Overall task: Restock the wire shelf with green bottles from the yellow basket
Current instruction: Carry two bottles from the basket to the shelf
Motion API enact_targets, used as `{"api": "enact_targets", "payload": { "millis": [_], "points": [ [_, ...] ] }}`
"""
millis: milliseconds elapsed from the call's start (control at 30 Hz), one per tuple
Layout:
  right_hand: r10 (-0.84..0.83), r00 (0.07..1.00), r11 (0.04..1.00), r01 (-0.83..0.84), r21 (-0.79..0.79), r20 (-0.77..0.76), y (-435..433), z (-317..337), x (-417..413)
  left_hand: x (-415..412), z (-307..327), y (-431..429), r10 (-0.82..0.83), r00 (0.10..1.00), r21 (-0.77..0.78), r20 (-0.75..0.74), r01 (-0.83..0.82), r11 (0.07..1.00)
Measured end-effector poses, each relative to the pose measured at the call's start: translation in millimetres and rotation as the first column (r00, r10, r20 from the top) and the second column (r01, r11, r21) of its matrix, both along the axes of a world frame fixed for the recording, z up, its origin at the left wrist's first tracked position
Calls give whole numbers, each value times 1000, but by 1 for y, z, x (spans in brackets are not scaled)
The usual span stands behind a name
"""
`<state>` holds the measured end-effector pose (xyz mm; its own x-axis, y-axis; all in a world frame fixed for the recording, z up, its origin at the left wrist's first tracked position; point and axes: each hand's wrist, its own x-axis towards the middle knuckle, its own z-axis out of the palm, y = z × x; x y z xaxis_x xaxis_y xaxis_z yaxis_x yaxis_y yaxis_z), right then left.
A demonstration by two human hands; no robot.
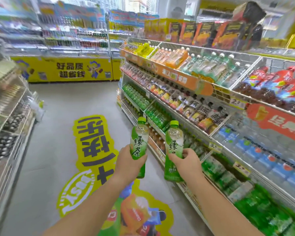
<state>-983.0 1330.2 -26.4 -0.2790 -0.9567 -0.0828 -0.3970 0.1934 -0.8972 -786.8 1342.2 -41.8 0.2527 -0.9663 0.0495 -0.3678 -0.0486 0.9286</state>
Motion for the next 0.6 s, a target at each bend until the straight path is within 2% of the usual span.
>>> {"api": "enact_targets", "payload": {
  "millis": [367, 600],
  "points": [
    [9, 994, 999, -4, -43, 108, -143, 10, 101, 100, 17, -125, 70, 997, 67, 42, -72, 995],
    [45, 993, 998, -40, -49, 109, -239, 6, 134, 135, 18, -213, 93, 995, 99, 47, -97, 990]
  ]
}}
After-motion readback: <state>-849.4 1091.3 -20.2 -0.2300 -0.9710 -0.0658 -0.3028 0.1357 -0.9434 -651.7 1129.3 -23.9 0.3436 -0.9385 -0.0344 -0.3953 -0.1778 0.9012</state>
